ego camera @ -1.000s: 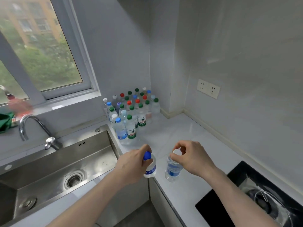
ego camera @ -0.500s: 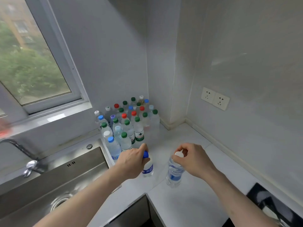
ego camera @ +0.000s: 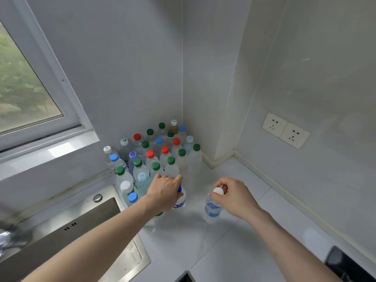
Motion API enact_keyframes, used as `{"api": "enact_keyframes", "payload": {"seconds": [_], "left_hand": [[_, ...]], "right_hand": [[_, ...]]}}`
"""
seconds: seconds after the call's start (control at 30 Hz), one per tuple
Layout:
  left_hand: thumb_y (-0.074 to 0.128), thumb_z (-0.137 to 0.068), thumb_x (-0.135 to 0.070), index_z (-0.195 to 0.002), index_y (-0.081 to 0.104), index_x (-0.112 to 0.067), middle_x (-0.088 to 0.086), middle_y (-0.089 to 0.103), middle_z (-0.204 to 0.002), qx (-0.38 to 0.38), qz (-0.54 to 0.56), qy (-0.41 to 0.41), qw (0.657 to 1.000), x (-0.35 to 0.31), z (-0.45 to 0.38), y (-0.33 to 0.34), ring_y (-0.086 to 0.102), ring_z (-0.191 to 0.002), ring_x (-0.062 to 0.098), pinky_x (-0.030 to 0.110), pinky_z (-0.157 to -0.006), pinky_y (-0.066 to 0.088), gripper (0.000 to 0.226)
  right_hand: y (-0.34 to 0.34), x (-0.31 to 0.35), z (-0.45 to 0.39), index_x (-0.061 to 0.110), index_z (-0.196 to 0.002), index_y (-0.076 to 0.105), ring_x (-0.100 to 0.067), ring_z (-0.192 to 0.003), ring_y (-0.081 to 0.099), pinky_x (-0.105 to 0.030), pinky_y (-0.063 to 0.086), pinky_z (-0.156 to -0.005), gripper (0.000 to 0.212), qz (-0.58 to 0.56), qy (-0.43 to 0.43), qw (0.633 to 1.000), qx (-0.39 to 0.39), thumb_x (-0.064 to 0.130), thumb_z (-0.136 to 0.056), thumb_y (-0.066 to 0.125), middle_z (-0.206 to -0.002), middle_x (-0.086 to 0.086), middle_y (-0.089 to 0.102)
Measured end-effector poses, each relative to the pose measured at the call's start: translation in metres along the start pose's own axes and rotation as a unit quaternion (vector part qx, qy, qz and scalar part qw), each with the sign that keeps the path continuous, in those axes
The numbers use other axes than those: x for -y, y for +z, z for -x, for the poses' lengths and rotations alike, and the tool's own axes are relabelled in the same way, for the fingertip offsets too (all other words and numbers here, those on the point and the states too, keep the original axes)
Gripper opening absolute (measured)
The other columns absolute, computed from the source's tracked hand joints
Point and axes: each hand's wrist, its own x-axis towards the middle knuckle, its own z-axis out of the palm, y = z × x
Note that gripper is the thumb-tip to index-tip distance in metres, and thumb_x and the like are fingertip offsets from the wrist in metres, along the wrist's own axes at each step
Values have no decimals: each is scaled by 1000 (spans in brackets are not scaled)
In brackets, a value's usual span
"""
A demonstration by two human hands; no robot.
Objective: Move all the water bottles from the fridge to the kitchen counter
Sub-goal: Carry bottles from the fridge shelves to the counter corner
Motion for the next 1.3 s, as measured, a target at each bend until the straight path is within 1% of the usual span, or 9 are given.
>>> {"api": "enact_keyframes", "payload": {"seconds": [0.17,0.3,0.43,0.53,0.8,0.93,1.07,1.17,1.3], "left_hand": [[53,-100,-47,-112,47,-17,4,70,-100,38,-20,-6,999,19,-31,13,62,-98,30,41,-87,36,32],[55,-100,-39,-117,51,-16,6,69,-106,84,-39,-12,996,26,-48,21,64,-102,31,38,-79,33,30],[56,-97,-23,-116,57,-16,4,70,-110,109,-51,-37,992,29,-60,21,68,-102,28,32,-70,37,21],[57,-96,-18,-116,63,-18,2,70,-113,127,-49,-59,989,32,-63,22,68,-105,26,30,-71,40,22],[64,-93,-22,-108,67,-18,3,70,-110,119,-32,-84,989,45,-63,33,69,-103,25,30,-70,40,15],[63,-95,-22,-109,67,-18,4,69,-111,110,-25,-87,990,47,-66,33,68,-104,26,31,-70,40,15],[62,-95,-18,-109,66,-17,4,70,-111,107,-23,-81,991,46,-69,31,68,-103,26,31,-70,41,14],[62,-96,-15,-110,66,-15,5,69,-112,100,-18,-83,991,45,-72,30,68,-105,26,31,-71,42,15],[66,-97,-20,-112,66,-14,7,69,-113,102,2,-92,991,41,-74,33,68,-105,27,33,-71,42,16]], "right_hand": [[18,11,-34,29,-84,68,-6,-70,60,-21,44,-59,10,-17,9,1000,8,35,-84,76,-76,10,66],[33,19,-58,29,-87,69,-10,-77,65,-26,52,-65,9,-18,24,999,15,35,-84,75,-81,9,68],[49,26,-78,27,-90,69,-11,-80,66,-25,50,-64,12,-12,34,999,16,35,-85,76,-84,9,69],[60,31,-90,27,-90,69,-12,-81,66,-26,50,-65,13,-3,35,999,19,36,-84,76,-84,9,69],[86,46,-118,25,-91,69,-14,-81,66,-29,53,-68,15,-3,32,999,30,36,-84,77,-83,9,68],[95,52,-127,24,-95,70,-15,-83,65,-26,49,-65,18,4,25,999,32,36,-85,78,-83,10,66],[100,56,-135,25,-94,69,-16,-84,65,-28,51,-68,19,9,17,1000,17,38,-85,78,-86,9,67],[102,55,-138,23,-99,69,-17,-88,66,-27,48,-69,21,15,10,1000,16,38,-87,78,-92,6,69],[103,53,-140,23,-104,68,-18,-94,65,-31,55,-76,26,19,-11,999,23,41,-88,78,-102,4,68]]}}
